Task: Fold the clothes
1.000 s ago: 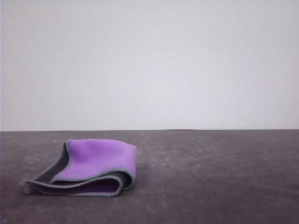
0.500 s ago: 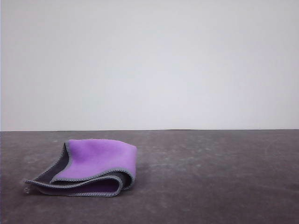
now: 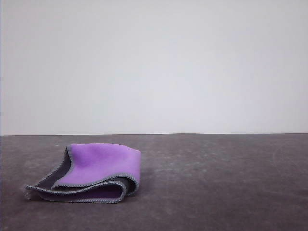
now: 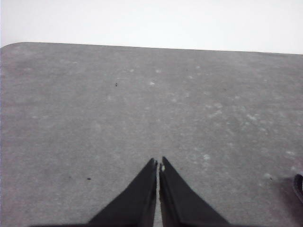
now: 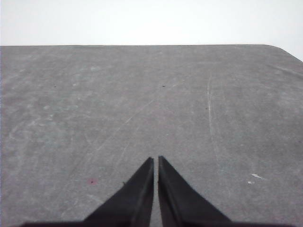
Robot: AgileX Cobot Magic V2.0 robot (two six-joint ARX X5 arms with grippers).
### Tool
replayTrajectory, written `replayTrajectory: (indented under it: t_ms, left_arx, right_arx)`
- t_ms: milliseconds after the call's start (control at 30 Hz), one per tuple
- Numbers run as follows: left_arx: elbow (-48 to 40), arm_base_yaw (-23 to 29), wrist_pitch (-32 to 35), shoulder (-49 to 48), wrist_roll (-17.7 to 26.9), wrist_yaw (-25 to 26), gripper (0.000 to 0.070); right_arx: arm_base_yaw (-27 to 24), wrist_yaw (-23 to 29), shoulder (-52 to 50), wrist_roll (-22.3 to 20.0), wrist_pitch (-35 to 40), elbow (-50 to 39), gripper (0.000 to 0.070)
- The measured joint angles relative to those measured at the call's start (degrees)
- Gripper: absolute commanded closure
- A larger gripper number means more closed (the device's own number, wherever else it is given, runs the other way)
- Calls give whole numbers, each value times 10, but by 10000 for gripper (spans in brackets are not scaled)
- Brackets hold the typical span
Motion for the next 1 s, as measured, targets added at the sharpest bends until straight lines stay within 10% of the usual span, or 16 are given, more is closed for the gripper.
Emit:
replayTrajectory:
  t_ms: [1000]
  left_arx:
    - [0, 0, 0, 0, 0, 0, 700]
  right_arx:
    - [0, 0, 0, 0, 0, 0, 685]
